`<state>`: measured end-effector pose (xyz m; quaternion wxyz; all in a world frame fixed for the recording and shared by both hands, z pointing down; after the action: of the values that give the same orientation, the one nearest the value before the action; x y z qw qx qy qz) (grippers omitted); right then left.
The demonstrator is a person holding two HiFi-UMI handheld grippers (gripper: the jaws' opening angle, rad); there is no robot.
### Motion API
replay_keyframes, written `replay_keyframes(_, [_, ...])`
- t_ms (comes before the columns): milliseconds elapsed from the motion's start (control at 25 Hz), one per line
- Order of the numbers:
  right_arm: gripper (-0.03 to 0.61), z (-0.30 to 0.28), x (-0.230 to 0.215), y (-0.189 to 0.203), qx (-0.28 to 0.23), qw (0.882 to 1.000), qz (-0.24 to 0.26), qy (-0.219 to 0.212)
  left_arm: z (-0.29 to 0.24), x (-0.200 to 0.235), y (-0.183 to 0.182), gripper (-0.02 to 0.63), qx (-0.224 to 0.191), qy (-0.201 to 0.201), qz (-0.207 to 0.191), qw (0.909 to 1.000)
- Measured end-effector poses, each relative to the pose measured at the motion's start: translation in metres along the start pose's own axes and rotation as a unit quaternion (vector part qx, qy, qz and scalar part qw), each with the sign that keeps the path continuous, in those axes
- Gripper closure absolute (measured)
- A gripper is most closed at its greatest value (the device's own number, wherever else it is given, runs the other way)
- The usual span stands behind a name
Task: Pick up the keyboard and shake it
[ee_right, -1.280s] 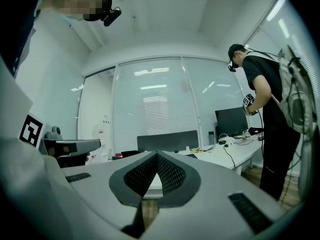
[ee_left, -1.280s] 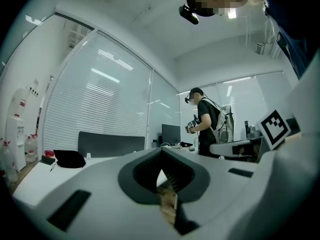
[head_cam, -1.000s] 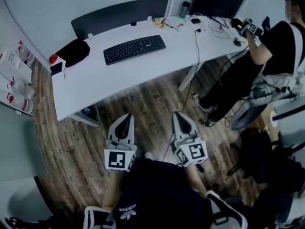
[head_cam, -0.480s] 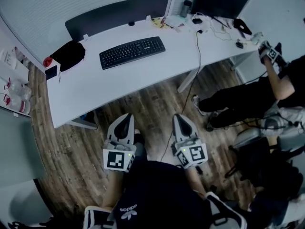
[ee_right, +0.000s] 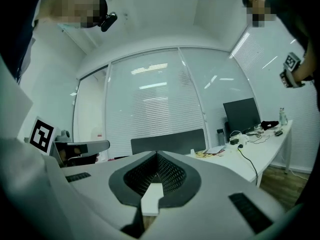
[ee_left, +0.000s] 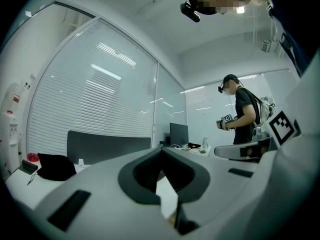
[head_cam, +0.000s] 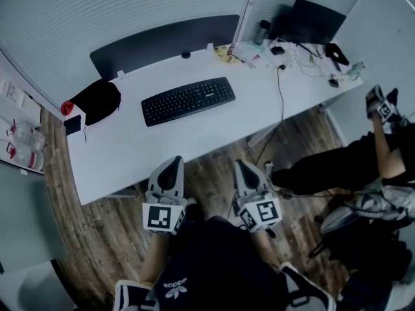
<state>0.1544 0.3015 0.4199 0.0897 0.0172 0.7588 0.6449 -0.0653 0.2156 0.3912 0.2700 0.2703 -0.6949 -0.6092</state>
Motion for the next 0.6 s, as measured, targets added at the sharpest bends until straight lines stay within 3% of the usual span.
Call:
replay_keyframes(360, [0.575, -0.052, -0.003, -0.008, 0.013, 1.0, 0.004, -0.013, -0.025, 0.038, 0.005, 0.618, 0.015, -0.01, 0.017, 0.9997])
replay_keyframes(600, [0.575, -0.078, -0.016, -0.009, 0.017, 1.0, 0.001, -0.021, -0.044, 0.048, 0.001, 0.618, 0.004, -0.026, 0.026, 0.9993])
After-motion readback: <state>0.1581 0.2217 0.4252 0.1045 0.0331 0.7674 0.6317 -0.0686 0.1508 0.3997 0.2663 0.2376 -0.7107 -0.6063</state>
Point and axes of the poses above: the fingertips, and each gripper's own axes: z backward along the fingers, x to its left, y out of its underside, the point moved 8 cm from there along z, backward along the fingers, and after that the axes turned 6 degrees about x, right-handed, at the moved point
